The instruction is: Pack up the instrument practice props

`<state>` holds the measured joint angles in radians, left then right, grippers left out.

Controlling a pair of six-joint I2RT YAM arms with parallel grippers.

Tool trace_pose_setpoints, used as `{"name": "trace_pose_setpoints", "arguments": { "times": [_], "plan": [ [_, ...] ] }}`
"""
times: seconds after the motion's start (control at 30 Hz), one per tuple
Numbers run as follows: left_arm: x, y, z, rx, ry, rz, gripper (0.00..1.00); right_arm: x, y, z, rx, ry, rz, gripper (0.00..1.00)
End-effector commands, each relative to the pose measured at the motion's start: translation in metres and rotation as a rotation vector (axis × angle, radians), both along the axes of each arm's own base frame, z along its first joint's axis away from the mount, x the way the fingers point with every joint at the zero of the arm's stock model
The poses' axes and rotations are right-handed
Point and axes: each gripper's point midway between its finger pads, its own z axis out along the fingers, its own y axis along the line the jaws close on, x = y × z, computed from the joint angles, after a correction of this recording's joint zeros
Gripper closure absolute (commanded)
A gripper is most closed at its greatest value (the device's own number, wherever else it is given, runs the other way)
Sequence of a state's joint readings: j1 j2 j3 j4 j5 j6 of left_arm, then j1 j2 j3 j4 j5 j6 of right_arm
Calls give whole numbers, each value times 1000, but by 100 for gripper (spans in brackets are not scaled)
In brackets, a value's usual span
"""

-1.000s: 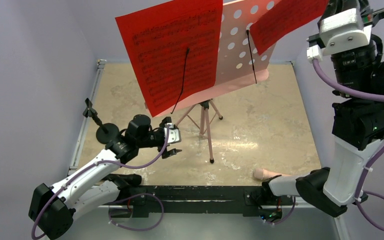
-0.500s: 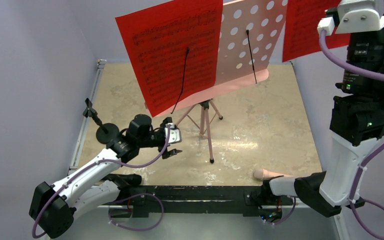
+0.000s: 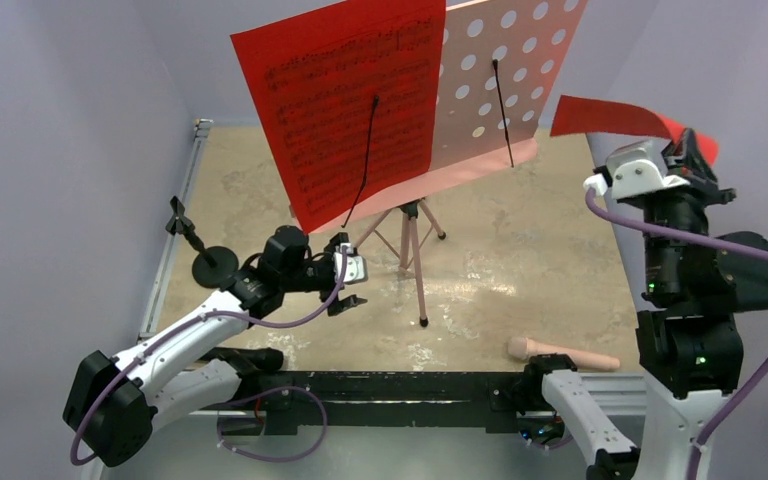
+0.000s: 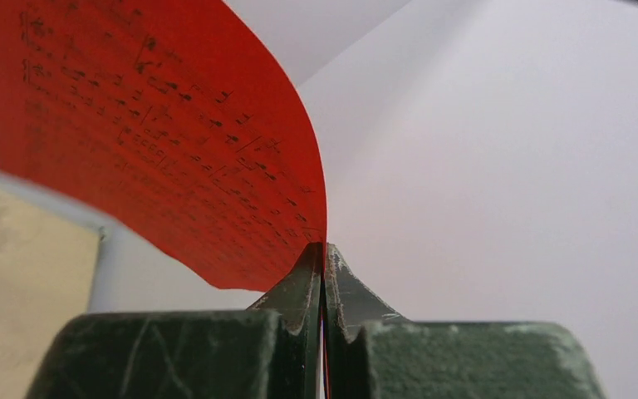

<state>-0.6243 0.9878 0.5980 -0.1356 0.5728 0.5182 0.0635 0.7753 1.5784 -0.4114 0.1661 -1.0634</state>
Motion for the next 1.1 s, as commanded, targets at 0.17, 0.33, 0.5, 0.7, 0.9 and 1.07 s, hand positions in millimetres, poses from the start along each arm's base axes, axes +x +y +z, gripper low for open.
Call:
{"name": "trace_pose_setpoints", "arguments": {
  "times": [0.17, 0.33, 0.5, 0.7, 0.9, 1.07],
  "plan": [
    [-4, -11, 21, -38, -1, -60, 4, 18, -6, -123, 165, 326, -22, 100],
    [-5, -10, 13, -28, 11, -56, 4, 8, 2, -172, 186, 487, 15, 100],
    [-4, -13, 2, -53, 28, -48, 4, -7, 10, -211, 167, 627, 52, 100],
    [-4, -21, 2, -105, 46, -61, 4, -21, 21, -242, 160, 789, 105, 100],
    [-7, -25, -1, -118, 63, -83, 4, -3, 17, -277, 135, 901, 94, 100],
    [5, -23, -15, -68, 100, -26, 4, 35, 19, -303, 141, 907, 118, 100]
  ]
}}
